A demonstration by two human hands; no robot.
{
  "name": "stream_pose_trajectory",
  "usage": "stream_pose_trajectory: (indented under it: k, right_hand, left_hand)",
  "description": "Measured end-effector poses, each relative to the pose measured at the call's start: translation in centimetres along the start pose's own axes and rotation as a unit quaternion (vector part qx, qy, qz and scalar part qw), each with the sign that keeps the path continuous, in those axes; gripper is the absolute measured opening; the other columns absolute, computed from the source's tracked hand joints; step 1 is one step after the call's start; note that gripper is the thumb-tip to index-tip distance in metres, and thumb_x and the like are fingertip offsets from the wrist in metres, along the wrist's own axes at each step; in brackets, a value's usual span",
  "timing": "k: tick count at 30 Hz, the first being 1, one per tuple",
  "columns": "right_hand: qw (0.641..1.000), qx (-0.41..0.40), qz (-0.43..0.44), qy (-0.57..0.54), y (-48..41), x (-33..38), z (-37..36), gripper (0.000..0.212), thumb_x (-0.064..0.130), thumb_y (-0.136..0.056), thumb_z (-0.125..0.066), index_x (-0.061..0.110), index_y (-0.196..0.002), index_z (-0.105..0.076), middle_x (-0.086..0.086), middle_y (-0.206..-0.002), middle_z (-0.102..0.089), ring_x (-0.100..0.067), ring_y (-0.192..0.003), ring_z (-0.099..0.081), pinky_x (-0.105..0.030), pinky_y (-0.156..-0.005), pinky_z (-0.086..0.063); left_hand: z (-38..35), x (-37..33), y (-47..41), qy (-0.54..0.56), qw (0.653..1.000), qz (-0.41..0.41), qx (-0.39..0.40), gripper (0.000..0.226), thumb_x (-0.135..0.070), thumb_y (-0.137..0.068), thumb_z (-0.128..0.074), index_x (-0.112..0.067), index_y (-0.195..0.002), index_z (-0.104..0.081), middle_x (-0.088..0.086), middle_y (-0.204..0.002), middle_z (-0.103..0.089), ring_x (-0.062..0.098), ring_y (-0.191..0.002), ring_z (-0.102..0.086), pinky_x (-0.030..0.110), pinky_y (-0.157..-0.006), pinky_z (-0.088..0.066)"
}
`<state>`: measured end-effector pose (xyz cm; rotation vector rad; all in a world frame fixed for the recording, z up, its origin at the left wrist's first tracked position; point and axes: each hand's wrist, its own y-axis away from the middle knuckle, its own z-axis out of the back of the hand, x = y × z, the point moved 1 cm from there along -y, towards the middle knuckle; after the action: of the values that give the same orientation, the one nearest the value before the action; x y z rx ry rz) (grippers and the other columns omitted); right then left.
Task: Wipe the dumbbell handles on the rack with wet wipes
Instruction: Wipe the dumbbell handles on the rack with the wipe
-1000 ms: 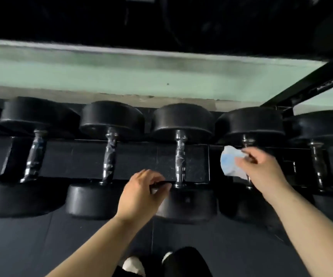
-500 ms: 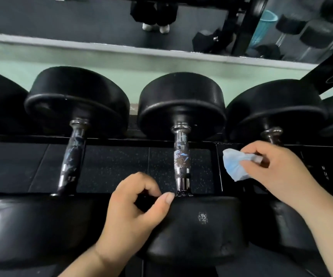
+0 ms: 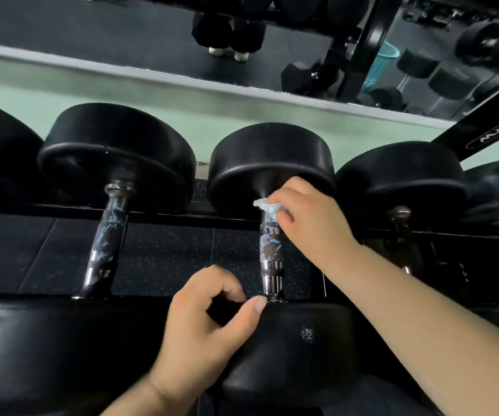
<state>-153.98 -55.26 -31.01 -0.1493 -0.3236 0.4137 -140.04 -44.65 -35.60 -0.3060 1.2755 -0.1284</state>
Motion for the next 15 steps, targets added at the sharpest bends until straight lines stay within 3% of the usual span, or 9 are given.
stream_pose_trajectory:
  k: [2, 5, 8, 12, 15]
  right_hand:
    - [1.000, 0.026, 0.013, 0.001, -0.2, -0.2, -0.6, 0.024, 0.006, -0.085, -0.046, 0.008, -0.099, -0.066, -0.002, -0.109, -0.058, -0.017, -0.088, -0.056, -0.015, -0.065, -0.034]
    - [0.996, 0.093, 0.006, -0.008, 0.0, -0.8, -0.7, 0.028, 0.007, -0.087, -0.045, 0.012, -0.106, -0.065, 0.004, -0.120, -0.053, -0.014, -0.100, -0.052, -0.018, -0.074, -0.034]
    - [0.989, 0.140, 0.015, -0.037, 0.3, -0.7, 0.3, 0.031, 0.003, -0.086, -0.046, 0.015, -0.104, -0.068, 0.003, -0.111, -0.055, -0.008, -0.087, -0.045, -0.016, -0.069, -0.033]
    - [0.971, 0.228, 0.056, -0.036, 2.0, 0.0, 0.7, 0.031, 0.006, -0.088, -0.047, 0.018, -0.107, -0.068, 0.008, -0.099, -0.050, -0.005, -0.085, -0.043, -0.016, -0.070, -0.033]
    - [0.979, 0.201, 0.031, -0.016, 1.0, 0.0, 0.7, 0.027, 0.007, -0.087, -0.046, 0.012, -0.100, -0.069, 0.005, -0.100, -0.051, -0.011, -0.087, -0.046, -0.023, -0.074, -0.036]
  left_hand:
    - [0.0, 0.1, 0.0, 0.002, 1.000, 0.000, 0.000, 0.015, -0.044, -0.068, -0.058, -0.031, -0.066, -0.051, -0.007, -0.070, -0.055, 0.000, -0.061, -0.049, 0.005, -0.060, -0.036]
    - [-0.1, 0.1, 0.0, 0.002, 1.000, 0.004, -0.001, 0.015, -0.044, -0.068, -0.057, -0.031, -0.065, -0.050, -0.007, -0.069, -0.055, -0.001, -0.061, -0.049, 0.004, -0.060, -0.036]
    - [0.0, 0.2, 0.0, 0.005, 1.000, 0.007, 0.002, 0.016, -0.044, -0.068, -0.057, -0.030, -0.064, -0.050, -0.008, -0.067, -0.053, -0.001, -0.060, -0.048, 0.005, -0.059, -0.035]
    - [0.0, 0.2, 0.1, 0.003, 1.000, 0.006, -0.004, 0.023, -0.044, -0.069, -0.056, -0.031, -0.057, -0.042, -0.007, -0.066, -0.053, 0.000, -0.059, -0.047, 0.006, -0.058, -0.034]
    - [-0.1, 0.1, 0.1, -0.002, 1.000, 0.003, -0.003, 0.023, -0.045, -0.069, -0.055, -0.029, -0.058, -0.043, -0.004, -0.070, -0.054, 0.000, -0.060, -0.047, 0.006, -0.058, -0.034]
